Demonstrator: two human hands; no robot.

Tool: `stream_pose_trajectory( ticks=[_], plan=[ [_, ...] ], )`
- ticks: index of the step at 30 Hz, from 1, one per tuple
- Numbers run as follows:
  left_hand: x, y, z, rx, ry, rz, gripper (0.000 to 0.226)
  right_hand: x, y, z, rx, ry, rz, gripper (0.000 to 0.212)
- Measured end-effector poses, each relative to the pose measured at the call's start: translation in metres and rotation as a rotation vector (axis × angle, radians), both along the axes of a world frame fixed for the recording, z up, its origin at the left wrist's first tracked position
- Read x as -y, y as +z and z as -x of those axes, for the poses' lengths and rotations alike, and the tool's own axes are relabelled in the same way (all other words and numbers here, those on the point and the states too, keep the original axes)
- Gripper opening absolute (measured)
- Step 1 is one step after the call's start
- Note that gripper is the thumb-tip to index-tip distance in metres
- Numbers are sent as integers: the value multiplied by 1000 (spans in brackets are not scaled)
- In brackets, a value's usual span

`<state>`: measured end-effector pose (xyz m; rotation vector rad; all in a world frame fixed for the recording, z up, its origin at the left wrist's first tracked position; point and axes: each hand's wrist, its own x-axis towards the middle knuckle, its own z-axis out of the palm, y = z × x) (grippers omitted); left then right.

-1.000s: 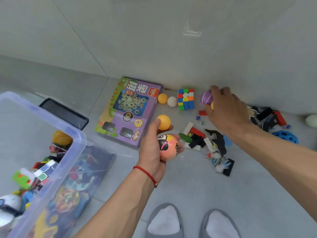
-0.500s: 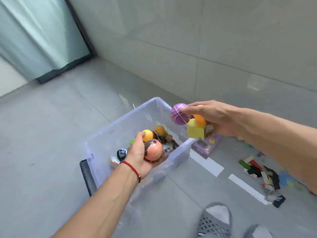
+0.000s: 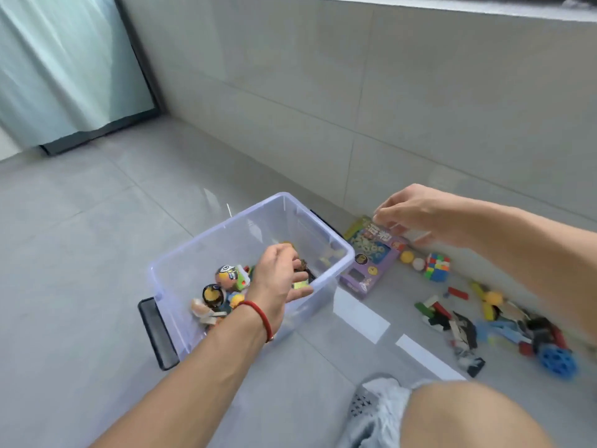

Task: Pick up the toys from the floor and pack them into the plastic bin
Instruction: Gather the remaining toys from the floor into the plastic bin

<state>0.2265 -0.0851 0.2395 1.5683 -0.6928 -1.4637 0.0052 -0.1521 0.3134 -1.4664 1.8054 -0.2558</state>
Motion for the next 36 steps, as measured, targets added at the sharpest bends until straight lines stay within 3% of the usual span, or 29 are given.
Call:
stream_pose_trajectory(
  ticks=[6, 9, 14, 16, 23, 28, 33, 36],
  plan=[
    [6, -32, 86, 51, -244, -5, 12, -35, -45, 116, 29, -206, -113, 20],
    [11, -58, 126, 116, -378, -43, 11, -51, -92, 164, -60, -195, -201, 21],
    [33, -117, 182, 348, -572, -63, 37, -56, -180, 214, -350, -57, -154, 36],
    [49, -144, 202, 468, -691, -34, 49, -45, -223, 226, -364, -36, -82, 45],
    [151, -239, 280, 1048, -1017, 279, 65, 52, -324, 242, -461, 50, 191, 68],
    [212, -283, 314, 1363, -1089, 586, 65, 100, -367, 237, -464, 128, 287, 74],
    [228, -310, 322, 1615, -1233, 540, 65, 88, -375, 241, -442, -37, 403, 54],
    [228, -322, 325, 1710, -1211, 661, 49, 59, -359, 245, -78, -515, 364, 60]
  ],
)
